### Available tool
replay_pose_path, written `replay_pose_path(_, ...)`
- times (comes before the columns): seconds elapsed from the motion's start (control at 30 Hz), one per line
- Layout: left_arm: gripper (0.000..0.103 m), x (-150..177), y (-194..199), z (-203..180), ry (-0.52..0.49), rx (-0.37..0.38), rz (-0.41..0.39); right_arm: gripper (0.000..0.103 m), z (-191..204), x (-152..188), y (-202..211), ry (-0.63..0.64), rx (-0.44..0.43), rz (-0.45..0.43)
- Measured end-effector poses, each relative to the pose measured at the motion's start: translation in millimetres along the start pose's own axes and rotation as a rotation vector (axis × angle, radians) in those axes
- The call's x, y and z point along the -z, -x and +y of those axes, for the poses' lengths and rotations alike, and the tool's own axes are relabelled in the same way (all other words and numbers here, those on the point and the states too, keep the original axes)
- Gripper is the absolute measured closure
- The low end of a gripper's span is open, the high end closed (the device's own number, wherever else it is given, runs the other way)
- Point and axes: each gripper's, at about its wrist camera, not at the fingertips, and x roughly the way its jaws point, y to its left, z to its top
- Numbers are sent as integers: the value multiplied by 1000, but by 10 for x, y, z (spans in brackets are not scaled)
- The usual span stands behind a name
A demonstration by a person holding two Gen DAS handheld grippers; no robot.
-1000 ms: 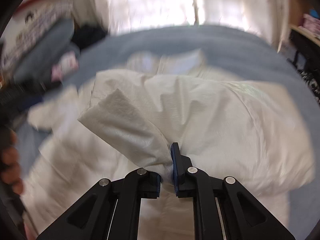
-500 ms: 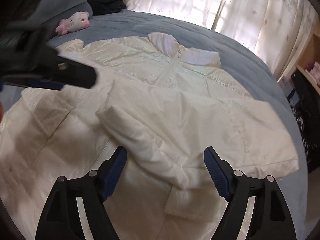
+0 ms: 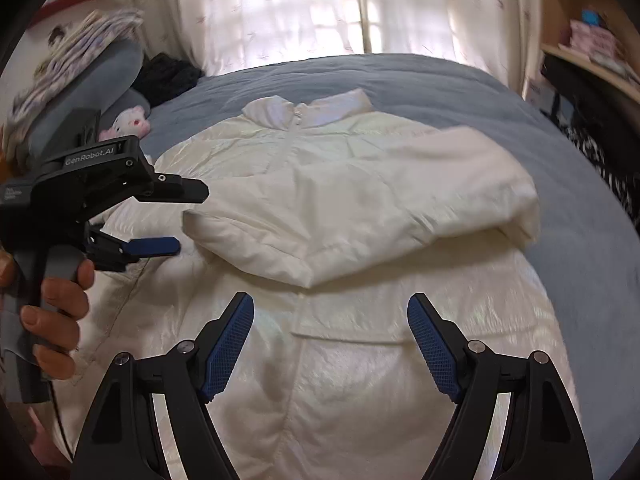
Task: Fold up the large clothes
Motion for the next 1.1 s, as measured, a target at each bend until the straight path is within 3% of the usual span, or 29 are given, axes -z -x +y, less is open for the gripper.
replay_pose_path(0.1,22,-2,-167,-110,0,8,14,22,-172,102,4,-48,-16,24)
replay_pose_path(0.17,39,-2,-263,-233,-28,-7,13,22,-242,154,4,-64,-24,36)
replay_pose_path(0.23,75,-14,-345,-436,-113,-97,3,22,-305,193,28,-78,-31,46)
replay_pose_path(0.27,86,-20,-350,-529,-159,-130,-8,22,-339,205,48,-86,-36,51)
replay_pose_path(0.3,93,-38,-344,-673,-229,-172,-26,22,-371,209,75,-94,-40,57)
replay_pose_path(0.4,97,-117,-193,-1101,-435,-272,-135,22,-467,186,196,-102,-35,71)
replay_pose_path(0.53,97,-329,174,-1441,-578,-322,-317,22,-627,63,429,-92,0,63)
replay_pose_path(0.63,97,-587,299,-1364,-584,-365,-366,22,-825,-78,606,-108,28,52)
replay_pose_path(0.7,97,-758,235,-1163,-550,-408,-353,22,-983,-189,659,-122,52,44)
replay_pose_path(0.8,95,-951,-6,-697,-466,-462,-250,20,-1235,-381,577,-160,75,64)
replay_pose_path(0.87,86,-1027,-244,-341,-391,-496,-159,20,-1476,-491,460,-220,55,97)
replay_pose_path(0.9,71,-1053,-301,-218,-360,-507,-138,20,-1604,-543,391,-256,37,116)
replay_pose_path(0.93,57,-1070,-319,-143,-332,-501,-133,20,-1697,-627,313,-286,20,127)
replay_pose_path(1.1,43,-1300,-224,49,-190,-329,-134,19,-2185,-948,-94,-414,-56,144)
